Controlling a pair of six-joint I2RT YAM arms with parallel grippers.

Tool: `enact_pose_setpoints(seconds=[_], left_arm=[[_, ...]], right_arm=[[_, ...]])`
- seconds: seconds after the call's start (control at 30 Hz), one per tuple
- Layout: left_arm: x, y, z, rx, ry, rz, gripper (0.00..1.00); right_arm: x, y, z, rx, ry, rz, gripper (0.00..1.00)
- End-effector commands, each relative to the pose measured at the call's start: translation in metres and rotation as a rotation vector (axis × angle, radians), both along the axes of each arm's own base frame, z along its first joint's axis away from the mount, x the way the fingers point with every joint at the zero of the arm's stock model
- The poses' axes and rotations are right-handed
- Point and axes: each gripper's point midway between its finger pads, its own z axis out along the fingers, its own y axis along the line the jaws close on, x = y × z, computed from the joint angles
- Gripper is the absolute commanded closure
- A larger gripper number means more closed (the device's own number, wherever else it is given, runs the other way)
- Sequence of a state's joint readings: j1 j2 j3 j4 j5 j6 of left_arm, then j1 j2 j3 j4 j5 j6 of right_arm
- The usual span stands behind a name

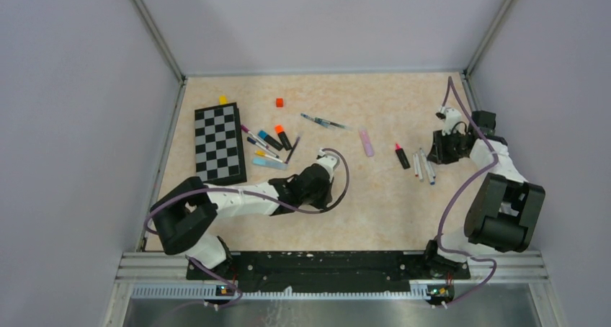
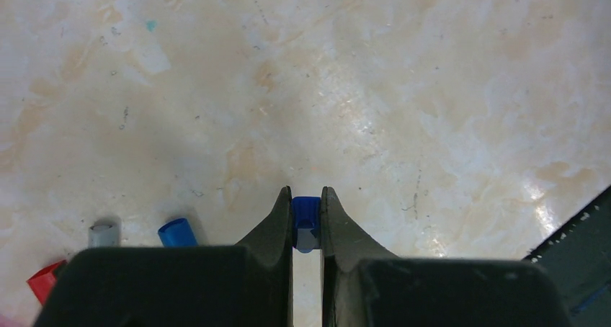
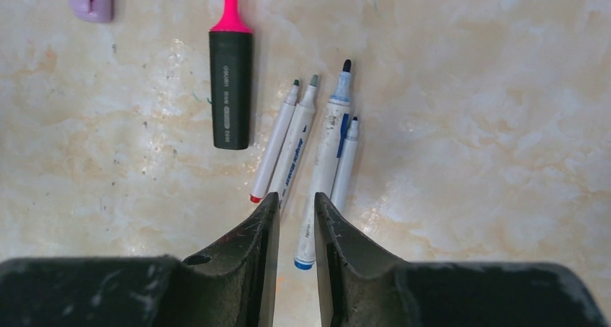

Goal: Open the pen caps
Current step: Place the pen cap at the center of the board.

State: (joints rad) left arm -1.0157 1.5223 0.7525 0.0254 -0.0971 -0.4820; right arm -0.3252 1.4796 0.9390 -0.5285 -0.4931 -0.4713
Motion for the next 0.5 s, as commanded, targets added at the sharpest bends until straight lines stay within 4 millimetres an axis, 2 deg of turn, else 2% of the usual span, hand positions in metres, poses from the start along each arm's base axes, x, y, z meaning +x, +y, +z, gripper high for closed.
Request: enact_pose_setpoints(seconds=[0.0,0.3,0.47], left_arm=[[0.012,0.008,-0.005,0.093,-0.001,0.082,0.92],[0.016,0.022,-0.026,0.250,0.043,0.129,0.78],[0.019,0.018,-0.017,0.236,0.031,0.129,0.69]], right_arm=[[0.006,0.007,0.030,0.030,-0.097,0.040,0.77],[0.003,0.015,0.044,0.053,-0.143,0.070,0.77],[0.002,0.020,0.047,0.071,-0.149,0.085,0.76]])
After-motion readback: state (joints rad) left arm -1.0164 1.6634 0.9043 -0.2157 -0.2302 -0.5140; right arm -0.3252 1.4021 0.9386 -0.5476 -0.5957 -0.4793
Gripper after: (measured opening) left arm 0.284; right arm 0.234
